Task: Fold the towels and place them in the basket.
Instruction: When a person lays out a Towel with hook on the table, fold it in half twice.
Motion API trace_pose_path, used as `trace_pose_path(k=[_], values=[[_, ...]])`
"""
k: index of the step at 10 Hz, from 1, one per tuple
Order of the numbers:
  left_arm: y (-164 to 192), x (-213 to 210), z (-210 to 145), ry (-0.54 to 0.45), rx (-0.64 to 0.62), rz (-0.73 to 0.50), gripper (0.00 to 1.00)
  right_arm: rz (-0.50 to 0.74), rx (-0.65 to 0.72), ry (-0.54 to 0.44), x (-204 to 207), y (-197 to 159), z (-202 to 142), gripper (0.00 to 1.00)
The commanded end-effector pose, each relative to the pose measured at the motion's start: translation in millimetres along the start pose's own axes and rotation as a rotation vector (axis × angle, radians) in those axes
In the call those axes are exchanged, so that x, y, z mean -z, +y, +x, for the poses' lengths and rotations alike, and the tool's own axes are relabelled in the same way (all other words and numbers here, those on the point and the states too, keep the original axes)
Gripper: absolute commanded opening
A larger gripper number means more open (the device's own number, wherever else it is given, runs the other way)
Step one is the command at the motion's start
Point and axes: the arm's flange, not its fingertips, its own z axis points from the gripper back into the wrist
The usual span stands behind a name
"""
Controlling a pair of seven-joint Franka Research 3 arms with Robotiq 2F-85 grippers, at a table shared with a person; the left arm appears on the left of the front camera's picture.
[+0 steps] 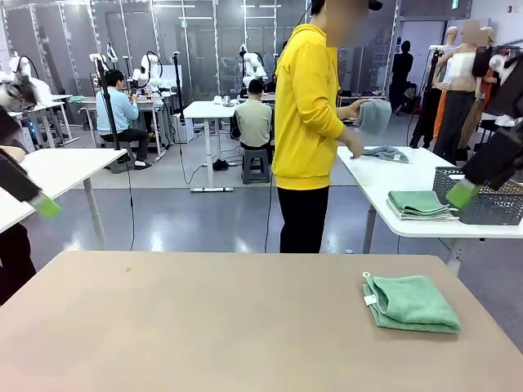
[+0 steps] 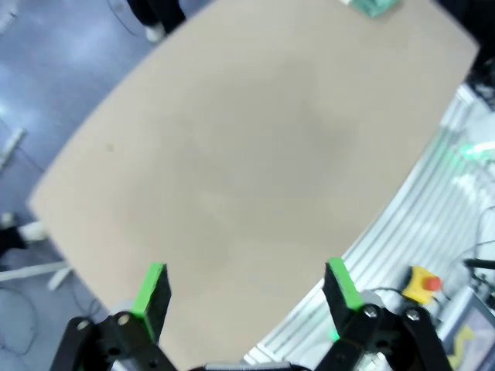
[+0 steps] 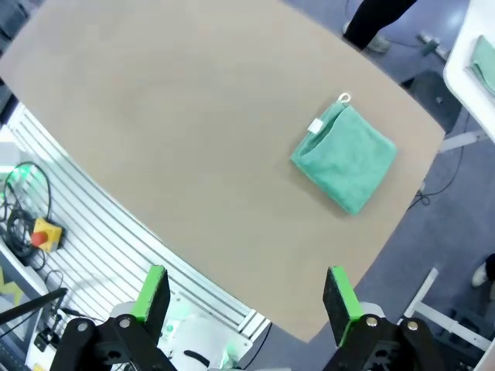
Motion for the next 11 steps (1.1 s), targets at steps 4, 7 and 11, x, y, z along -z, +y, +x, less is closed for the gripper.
trace_pose_path(k=[4, 7, 11], values=[[-21.1, -38.2, -5.3, -0.040, 0.014, 0.120, 1.00, -0.024, 0.039, -0.025, 18.6, 1.2, 9.4, 1.00], [-18.0, -43.9, -10.4, -0.061, 0.026, 0.097, 1.00, -0.015, 0.008, -0.012, 11.3, -4.5, 12.8, 1.00], [-18.0, -43.9, -10.4, -0.061, 0.026, 0.097, 1.00, -0.015, 0.008, -0.012, 11.3, -4.5, 12.8, 1.00]])
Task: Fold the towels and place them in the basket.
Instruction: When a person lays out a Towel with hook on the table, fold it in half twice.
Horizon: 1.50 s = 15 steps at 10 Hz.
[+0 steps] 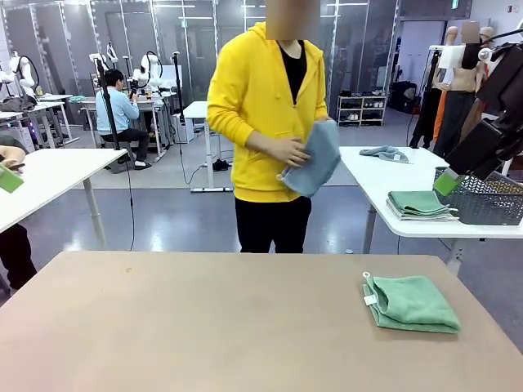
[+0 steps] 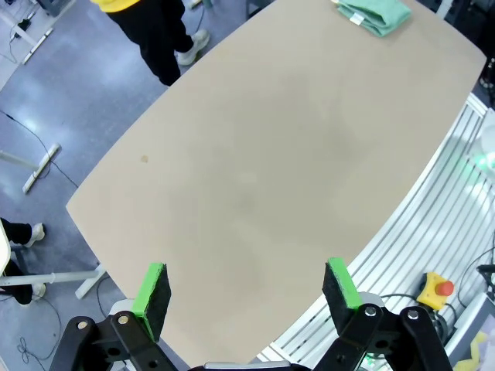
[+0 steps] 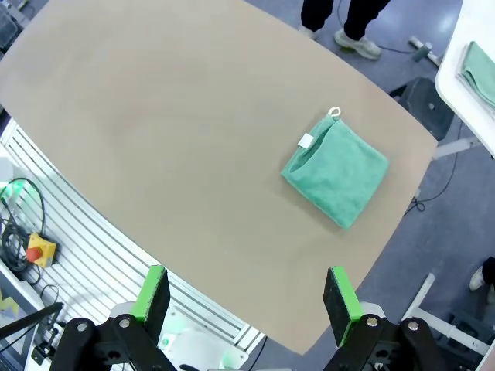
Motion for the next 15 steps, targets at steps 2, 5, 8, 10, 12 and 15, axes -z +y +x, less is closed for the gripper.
trace_pose_path(k=[2, 5, 8, 10, 12, 15], values=[[0.3, -1.5, -0.6, 0.003, -0.006, 0.016, 1.00, 0.000, 0.001, 0.008, 0.1, -0.8, 1.4, 1.00], [0.3, -1.5, -0.6, 0.003, -0.006, 0.016, 1.00, 0.000, 0.001, 0.008, 0.1, -0.8, 1.4, 1.00], [0.3, -1.5, -0.6, 0.003, -0.006, 0.016, 1.00, 0.000, 0.001, 0.008, 0.1, -0.8, 1.4, 1.00], [0.3, -1.5, -0.6, 0.003, -0.006, 0.016, 1.00, 0.000, 0.001, 0.008, 0.1, -0.8, 1.4, 1.00], [0.3, -1.5, -0.6, 0.003, -0.006, 0.016, 1.00, 0.000, 0.001, 0.008, 0.1, -0.8, 1.4, 1.00], [0.3, -1.5, -0.6, 0.003, -0.006, 0.016, 1.00, 0.000, 0.001, 0.008, 0.1, -0.8, 1.4, 1.00]])
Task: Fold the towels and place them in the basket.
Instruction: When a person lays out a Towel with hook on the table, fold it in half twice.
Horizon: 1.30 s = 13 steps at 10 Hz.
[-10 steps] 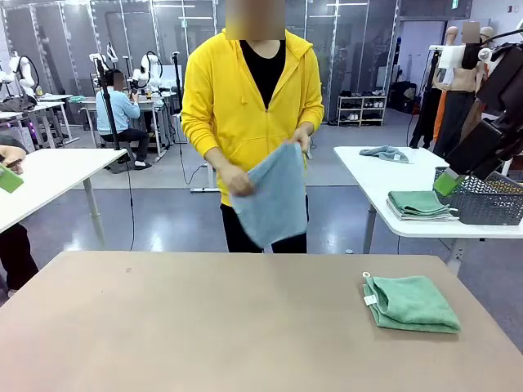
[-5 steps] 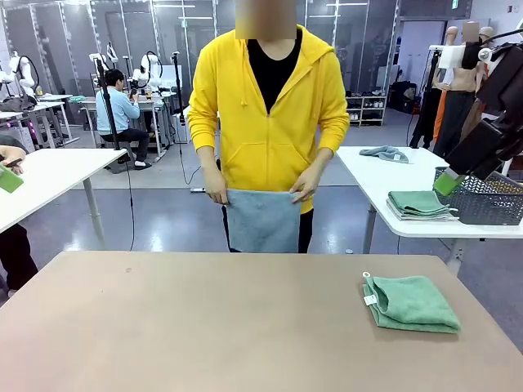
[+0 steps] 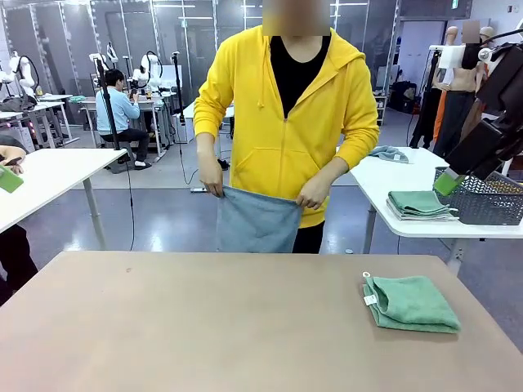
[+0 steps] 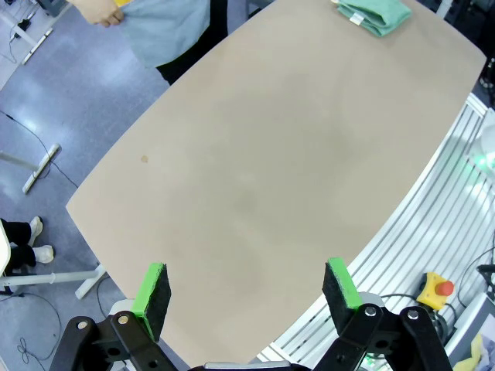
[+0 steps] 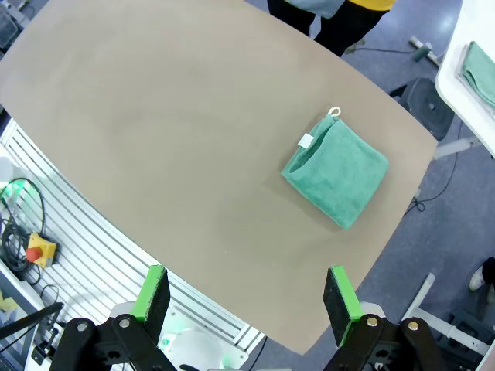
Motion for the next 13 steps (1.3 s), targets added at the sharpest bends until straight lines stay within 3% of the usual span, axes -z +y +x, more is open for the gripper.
trace_pose_path(k=[1, 13], values=[[0.4, -1.5, -0.6, 0.003, -0.007, 0.016, 1.00, 0.000, 0.001, 0.007, 0.0, -0.8, 1.4, 1.00], [0.4, -1.5, -0.6, 0.003, -0.007, 0.016, 1.00, 0.000, 0.001, 0.007, 0.0, -0.8, 1.4, 1.00]])
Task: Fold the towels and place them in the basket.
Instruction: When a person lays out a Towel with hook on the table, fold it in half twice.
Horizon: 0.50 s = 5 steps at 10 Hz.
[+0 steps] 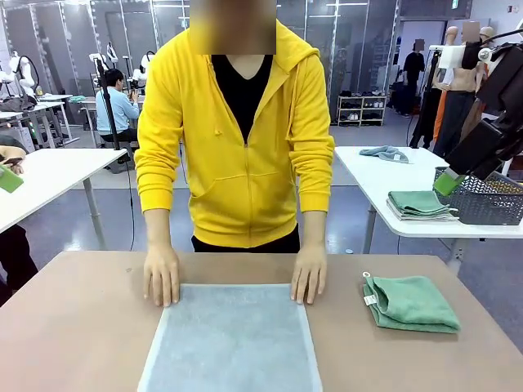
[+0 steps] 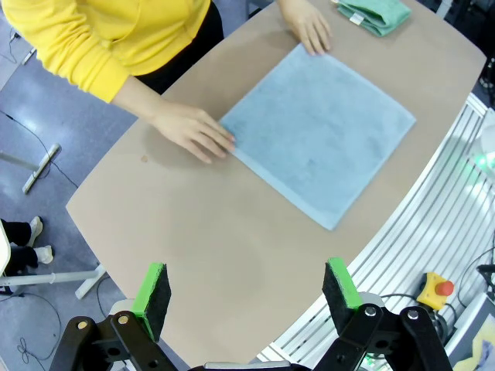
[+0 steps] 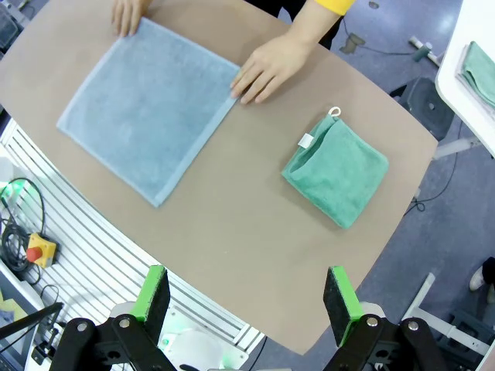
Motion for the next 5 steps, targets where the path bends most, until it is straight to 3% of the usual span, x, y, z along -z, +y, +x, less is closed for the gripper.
trace_pose_path(k=[1, 5], values=[[0.4, -1.5, -0.6, 0.003, -0.007, 0.016, 1.00, 0.000, 0.001, 0.007, 0.0, -0.8, 1.4, 1.00], [0.4, -1.5, -0.6, 0.003, -0.007, 0.016, 1.00, 0.000, 0.001, 0.007, 0.0, -0.8, 1.4, 1.00]])
